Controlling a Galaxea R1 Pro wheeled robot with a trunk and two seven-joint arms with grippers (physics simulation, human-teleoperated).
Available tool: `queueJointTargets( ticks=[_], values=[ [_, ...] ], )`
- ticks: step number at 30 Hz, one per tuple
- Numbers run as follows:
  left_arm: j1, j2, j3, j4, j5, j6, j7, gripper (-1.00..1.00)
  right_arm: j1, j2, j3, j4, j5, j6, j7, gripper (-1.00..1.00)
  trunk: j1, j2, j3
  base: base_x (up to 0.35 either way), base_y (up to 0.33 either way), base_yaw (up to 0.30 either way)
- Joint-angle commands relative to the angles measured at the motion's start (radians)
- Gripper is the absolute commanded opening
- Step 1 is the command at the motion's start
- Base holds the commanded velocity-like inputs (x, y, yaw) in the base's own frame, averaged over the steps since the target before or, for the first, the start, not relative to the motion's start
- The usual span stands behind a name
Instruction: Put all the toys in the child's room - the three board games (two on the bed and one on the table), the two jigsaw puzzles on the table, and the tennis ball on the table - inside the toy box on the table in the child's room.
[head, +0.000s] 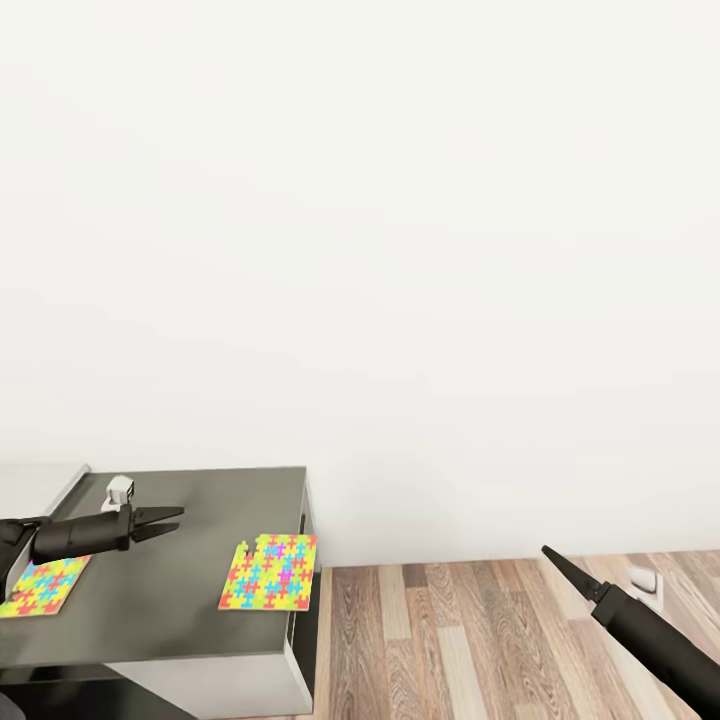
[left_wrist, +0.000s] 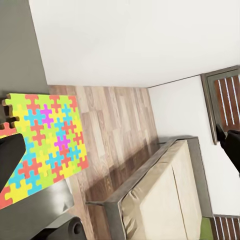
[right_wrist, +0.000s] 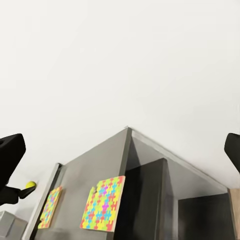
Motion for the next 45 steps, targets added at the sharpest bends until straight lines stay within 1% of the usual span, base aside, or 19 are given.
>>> queueJointTargets(
  ticks=[1, 14, 38, 45],
  values=[
    [-0.001, -0.001, 0.006, 0.0, -0.011, 0.011, -0.007, 1.0, -0.001, 0.0, -0.001, 0.0, -0.004, 0.002, 0.001, 1.0, 0.001, -0.002, 0.0, 0.0, 0.0, 0.0],
    [0.0, -0.011, 0.005, 0.0, -0.011, 0.009, -0.007, 1.0, -0.001, 0.0, -0.001, 0.0, -0.006, -0.012, 0.002, 1.0, 0.001, -0.002, 0.021, 0.0, 0.0, 0.0],
    [0.005, -0.012, 0.006, 0.001, -0.011, 0.009, -0.007, 1.0, -0.001, -0.002, -0.002, 0.004, -0.01, -0.011, 0.006, 1.0, 0.001, -0.002, 0.061, 0.0, 0.0, 0.0],
    [0.005, -0.017, 0.004, 0.001, -0.011, 0.009, -0.007, 1.0, -0.001, -0.002, -0.004, 0.003, -0.011, -0.011, 0.007, 1.0, 0.001, -0.002, 0.072, 0.0, 0.0, 0.0]
  ],
)
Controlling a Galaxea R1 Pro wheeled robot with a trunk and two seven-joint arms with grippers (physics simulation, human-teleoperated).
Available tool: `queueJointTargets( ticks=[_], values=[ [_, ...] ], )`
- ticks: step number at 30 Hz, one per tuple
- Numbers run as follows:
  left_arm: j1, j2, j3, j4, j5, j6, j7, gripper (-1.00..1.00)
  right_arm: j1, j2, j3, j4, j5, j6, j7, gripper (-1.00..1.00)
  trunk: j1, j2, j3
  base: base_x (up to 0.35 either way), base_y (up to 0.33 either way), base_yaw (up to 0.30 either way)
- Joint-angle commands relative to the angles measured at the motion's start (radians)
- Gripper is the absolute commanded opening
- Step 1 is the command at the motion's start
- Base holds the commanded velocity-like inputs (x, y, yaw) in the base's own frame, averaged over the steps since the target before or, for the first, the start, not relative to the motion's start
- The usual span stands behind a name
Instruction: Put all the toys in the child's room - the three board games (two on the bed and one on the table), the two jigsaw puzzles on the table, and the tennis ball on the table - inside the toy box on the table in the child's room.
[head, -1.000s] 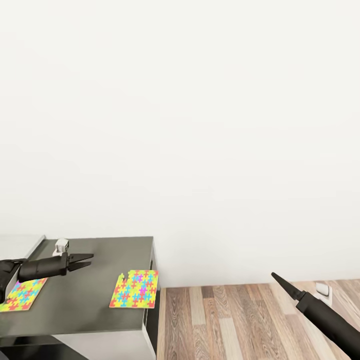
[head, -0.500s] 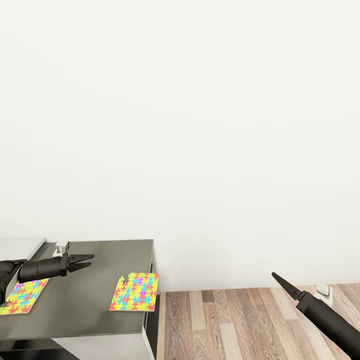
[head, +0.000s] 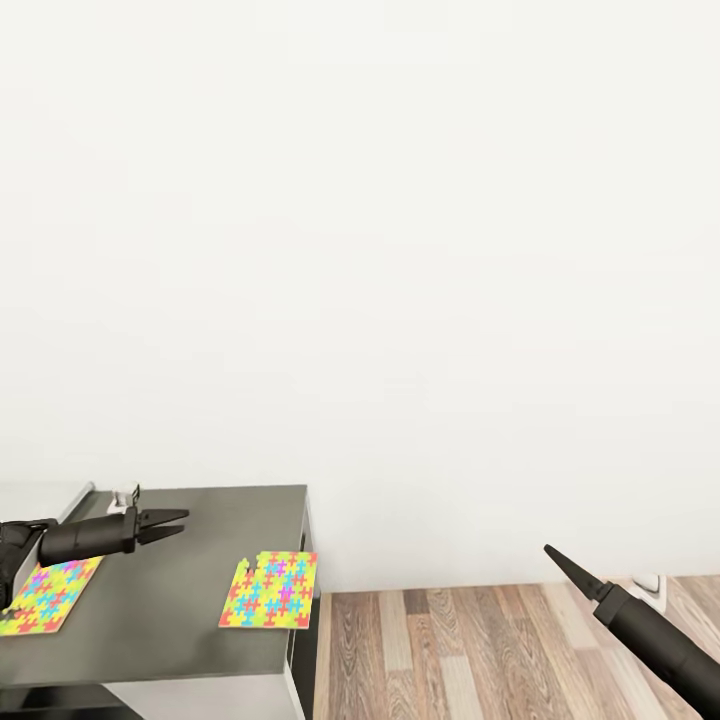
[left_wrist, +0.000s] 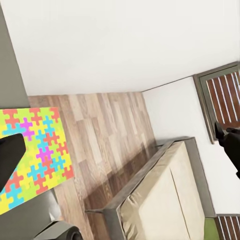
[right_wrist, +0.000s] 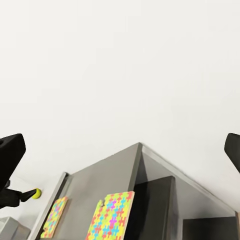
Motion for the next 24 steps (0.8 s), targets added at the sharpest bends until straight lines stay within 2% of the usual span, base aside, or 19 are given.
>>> queueJointTargets(
  ticks=[1, 24],
  values=[
    [-0.001, -0.002, 0.006, 0.0, -0.011, 0.011, -0.007, 1.0, -0.001, 0.0, -0.001, 0.0, -0.004, 0.006, 0.002, 1.0, 0.001, -0.002, 0.0, 0.0, 0.0, 0.0],
    [0.0, -0.006, 0.005, 0.0, -0.011, 0.011, -0.007, 1.0, -0.001, 0.0, -0.002, 0.0, -0.003, 0.006, 0.009, 1.0, 0.001, -0.002, 0.038, 0.0, 0.0, 0.0]
  ],
)
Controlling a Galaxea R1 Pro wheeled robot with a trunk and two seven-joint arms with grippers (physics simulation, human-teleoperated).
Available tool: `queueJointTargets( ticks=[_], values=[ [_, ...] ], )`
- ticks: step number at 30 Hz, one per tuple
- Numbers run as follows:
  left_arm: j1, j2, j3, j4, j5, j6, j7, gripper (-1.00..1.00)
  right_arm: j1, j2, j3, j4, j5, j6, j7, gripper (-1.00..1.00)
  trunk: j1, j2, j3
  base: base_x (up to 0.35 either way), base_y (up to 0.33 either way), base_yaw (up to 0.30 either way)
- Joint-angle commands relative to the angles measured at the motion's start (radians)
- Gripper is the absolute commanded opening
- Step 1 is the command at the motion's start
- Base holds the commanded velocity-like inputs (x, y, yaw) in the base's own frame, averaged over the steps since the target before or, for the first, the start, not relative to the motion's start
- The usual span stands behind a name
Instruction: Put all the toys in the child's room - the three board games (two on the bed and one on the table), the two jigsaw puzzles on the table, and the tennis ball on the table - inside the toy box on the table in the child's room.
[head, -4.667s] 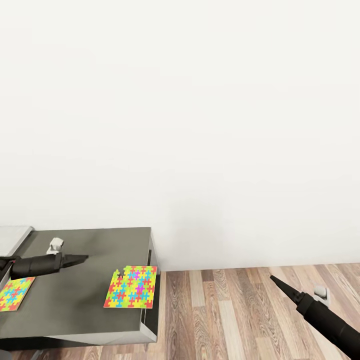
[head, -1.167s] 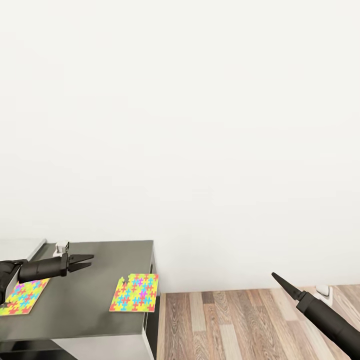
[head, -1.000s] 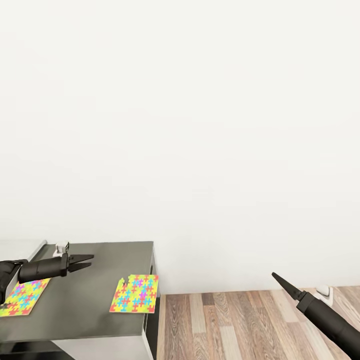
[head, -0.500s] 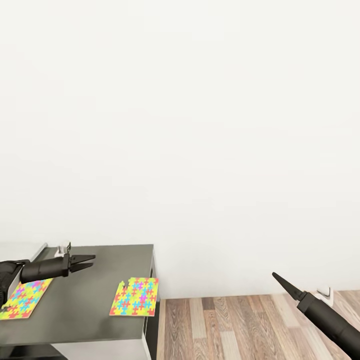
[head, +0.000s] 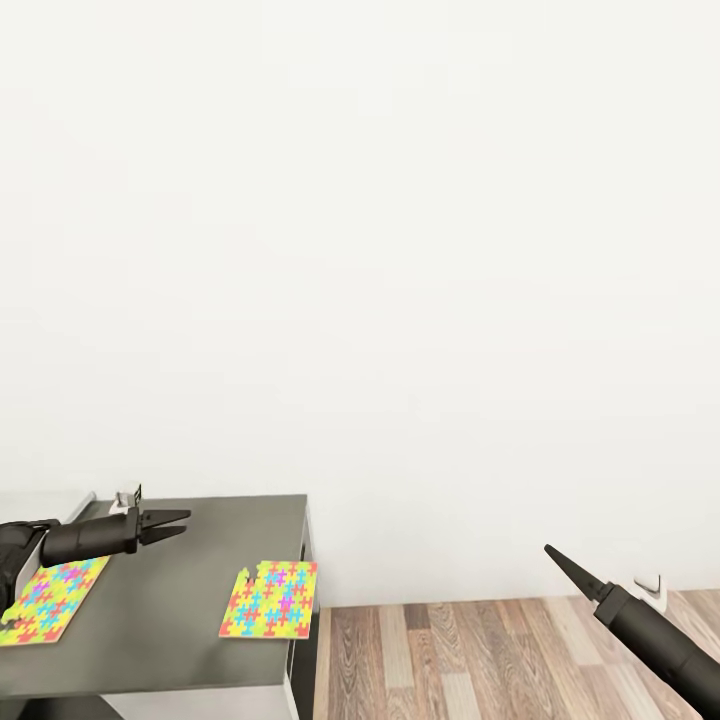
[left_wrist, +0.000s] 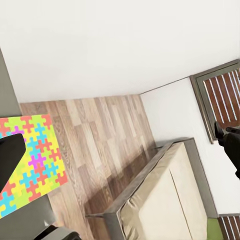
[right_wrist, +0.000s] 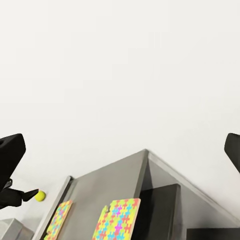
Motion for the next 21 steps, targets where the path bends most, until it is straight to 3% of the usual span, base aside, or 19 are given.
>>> queueJointTargets(
  ticks=[1, 21],
  values=[
    [-0.001, -0.001, 0.006, 0.0, -0.011, 0.011, -0.007, 1.0, -0.001, 0.0, -0.001, 0.0, -0.004, 0.006, 0.001, 1.0, 0.001, -0.002, -0.001, 0.0, 0.0, 0.0],
    [-0.001, -0.015, 0.006, 0.0, -0.011, 0.011, -0.007, 1.0, -0.001, 0.0, 0.003, 0.0, 0.002, 0.006, -0.011, 1.0, 0.001, -0.002, 0.013, 0.0, 0.0, 0.0]
  ],
)
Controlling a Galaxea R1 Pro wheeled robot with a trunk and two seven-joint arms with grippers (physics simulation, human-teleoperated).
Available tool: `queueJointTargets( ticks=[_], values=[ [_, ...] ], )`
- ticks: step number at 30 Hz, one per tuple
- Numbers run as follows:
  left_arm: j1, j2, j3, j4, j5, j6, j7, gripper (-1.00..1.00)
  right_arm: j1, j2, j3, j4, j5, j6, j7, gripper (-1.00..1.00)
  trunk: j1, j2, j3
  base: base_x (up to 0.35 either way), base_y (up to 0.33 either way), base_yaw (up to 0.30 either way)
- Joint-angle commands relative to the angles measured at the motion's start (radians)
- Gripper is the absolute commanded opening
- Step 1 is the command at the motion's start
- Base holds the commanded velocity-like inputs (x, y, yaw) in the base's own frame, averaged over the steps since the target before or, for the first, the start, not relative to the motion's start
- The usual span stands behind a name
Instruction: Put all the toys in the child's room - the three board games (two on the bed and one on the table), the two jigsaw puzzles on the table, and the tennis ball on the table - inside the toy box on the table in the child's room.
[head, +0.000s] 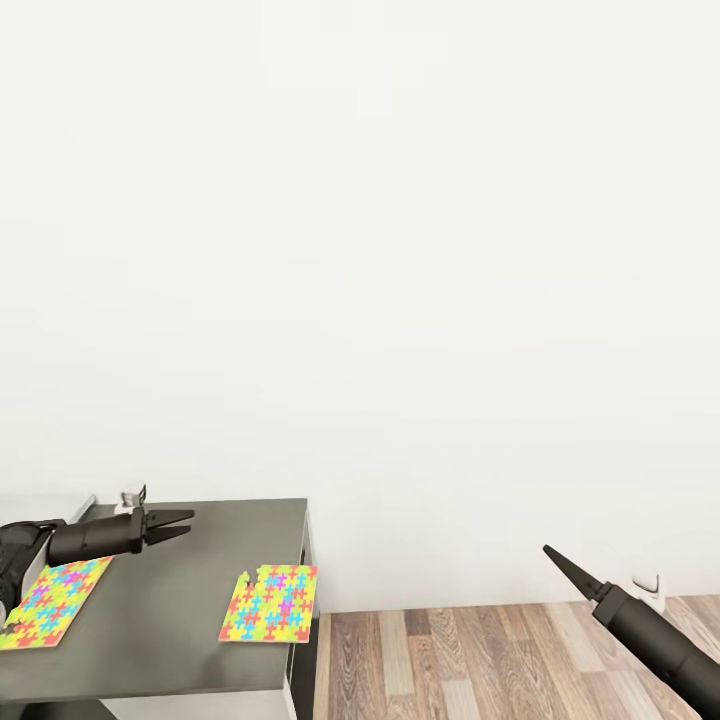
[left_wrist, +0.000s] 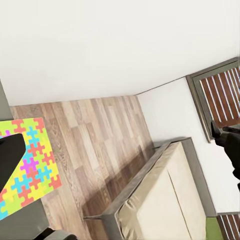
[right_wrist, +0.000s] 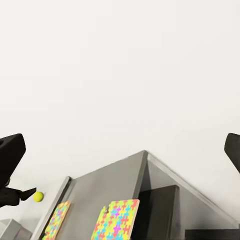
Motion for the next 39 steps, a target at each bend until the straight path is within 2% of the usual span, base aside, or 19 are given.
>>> queueJointTargets(
  ticks=[1, 25, 28, 32, 35, 39],
  values=[
    [-0.001, -0.001, 0.006, 0.0, -0.011, 0.011, -0.007, 1.0, -0.001, 0.0, -0.001, 0.0, -0.004, 0.006, 0.001, 1.0, 0.001, -0.002, -0.002, 0.0, 0.0, 0.0],
    [-0.001, -0.012, 0.006, 0.0, -0.012, 0.009, -0.007, 1.0, -0.001, 0.001, 0.008, 0.002, -0.003, 0.01, -0.003, 1.0, 0.001, -0.002, -0.002, 0.0, 0.0, 0.0],
    [-0.001, -0.012, 0.006, 0.0, -0.012, 0.004, -0.007, 1.0, -0.002, 0.001, 0.045, 0.019, -0.001, 0.012, -0.026, 1.0, 0.001, -0.002, -0.002, 0.0, 0.0, 0.0],
    [0.0, -0.013, 0.006, 0.0, -0.012, -0.007, -0.007, 1.0, -0.013, -0.001, 0.107, 0.079, -0.005, 0.014, -0.097, 1.0, 0.001, -0.002, -0.002, 0.0, 0.0, 0.0],
    [0.0, -0.018, 0.006, -0.001, -0.012, -0.023, -0.007, 1.0, -0.051, -0.001, 0.162, 0.152, -0.009, 0.026, -0.169, 1.0, 0.001, -0.002, -0.002, 0.0, 0.0, 0.0],
    [0.001, -0.023, 0.006, -0.002, -0.011, -0.033, -0.007, 1.0, -0.092, 0.002, 0.21, 0.205, -0.011, 0.049, -0.206, 1.0, 0.001, -0.002, -0.002, 0.0, 0.0, 0.0]
  ],
)
